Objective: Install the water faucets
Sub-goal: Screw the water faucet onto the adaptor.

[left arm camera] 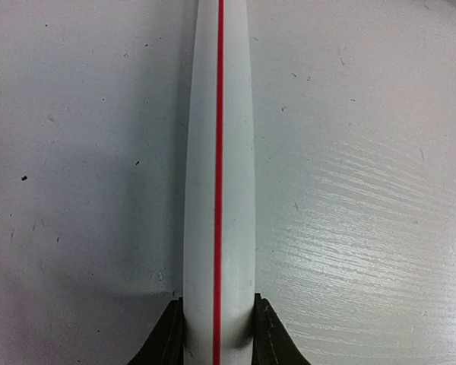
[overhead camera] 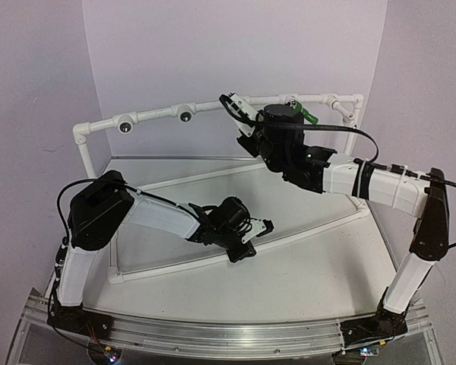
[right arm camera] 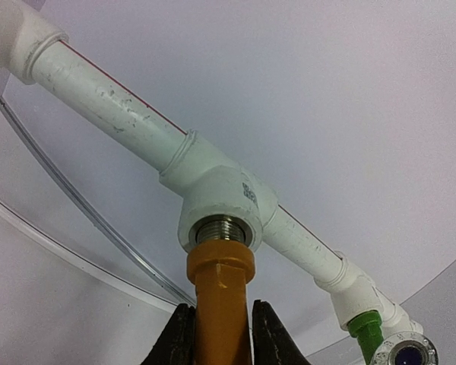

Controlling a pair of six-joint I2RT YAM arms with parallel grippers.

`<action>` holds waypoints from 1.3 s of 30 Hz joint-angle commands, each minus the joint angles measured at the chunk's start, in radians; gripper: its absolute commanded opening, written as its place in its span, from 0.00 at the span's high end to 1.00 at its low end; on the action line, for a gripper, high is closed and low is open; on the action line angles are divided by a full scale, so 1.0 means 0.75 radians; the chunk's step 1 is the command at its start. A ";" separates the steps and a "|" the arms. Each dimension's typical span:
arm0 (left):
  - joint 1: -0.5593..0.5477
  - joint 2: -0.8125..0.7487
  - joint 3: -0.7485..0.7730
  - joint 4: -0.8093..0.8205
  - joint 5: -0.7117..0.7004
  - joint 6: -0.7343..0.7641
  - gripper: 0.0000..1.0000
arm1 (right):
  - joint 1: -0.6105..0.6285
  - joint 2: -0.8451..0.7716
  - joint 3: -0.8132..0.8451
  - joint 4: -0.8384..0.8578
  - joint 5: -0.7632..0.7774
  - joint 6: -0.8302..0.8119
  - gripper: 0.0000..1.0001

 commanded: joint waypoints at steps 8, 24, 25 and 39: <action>-0.134 0.092 -0.011 -0.208 0.160 0.039 1.00 | 0.020 0.049 0.195 0.029 -0.082 0.062 1.00; -0.138 0.089 -0.011 -0.214 0.160 0.041 1.00 | -0.004 0.056 0.184 0.024 -0.089 0.202 1.00; -0.138 0.088 -0.010 -0.214 0.160 0.042 1.00 | -0.004 0.057 0.188 0.019 -0.093 0.219 1.00; -0.144 0.088 -0.008 -0.220 0.160 0.044 1.00 | -0.033 0.054 0.193 -0.012 -0.141 0.432 1.00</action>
